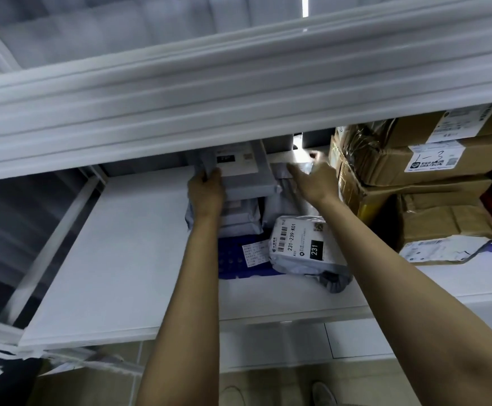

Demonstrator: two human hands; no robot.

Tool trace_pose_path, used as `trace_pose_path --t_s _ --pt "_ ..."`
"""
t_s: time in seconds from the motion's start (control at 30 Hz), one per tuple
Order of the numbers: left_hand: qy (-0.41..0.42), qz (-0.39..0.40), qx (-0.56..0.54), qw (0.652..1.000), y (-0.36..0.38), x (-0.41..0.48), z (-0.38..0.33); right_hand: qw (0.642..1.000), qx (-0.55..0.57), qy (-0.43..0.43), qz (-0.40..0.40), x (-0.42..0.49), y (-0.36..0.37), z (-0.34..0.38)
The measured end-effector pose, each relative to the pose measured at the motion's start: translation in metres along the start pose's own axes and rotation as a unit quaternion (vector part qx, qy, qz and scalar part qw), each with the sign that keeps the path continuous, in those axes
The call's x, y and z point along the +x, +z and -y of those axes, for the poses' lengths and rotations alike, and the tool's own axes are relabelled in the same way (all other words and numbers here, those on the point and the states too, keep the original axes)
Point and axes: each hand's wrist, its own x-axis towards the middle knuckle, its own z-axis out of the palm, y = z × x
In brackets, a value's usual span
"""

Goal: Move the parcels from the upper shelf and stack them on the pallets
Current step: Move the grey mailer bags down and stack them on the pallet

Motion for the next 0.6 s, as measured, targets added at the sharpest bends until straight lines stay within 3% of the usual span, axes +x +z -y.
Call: trace_pose_path --t_s 0.1,0.27,0.43,0.6 --pt "0.009 -0.025 0.022 0.999 -0.018 0.005 0.008 0.987 -0.104 0.11 0.056 0.011 0.007 -0.021" --pt "0.028 -0.028 0.113 0.993 -0.026 -0.004 0.011 0.965 -0.196 0.158 0.077 0.015 0.019 -0.036" --pt "0.053 -0.067 0.189 0.978 -0.026 -0.008 0.013 0.962 -0.203 0.156 0.097 0.024 0.018 -0.039" --pt "0.047 -0.109 0.349 0.93 -0.017 -0.013 0.013 0.961 -0.179 0.192 0.084 0.029 0.024 -0.033"
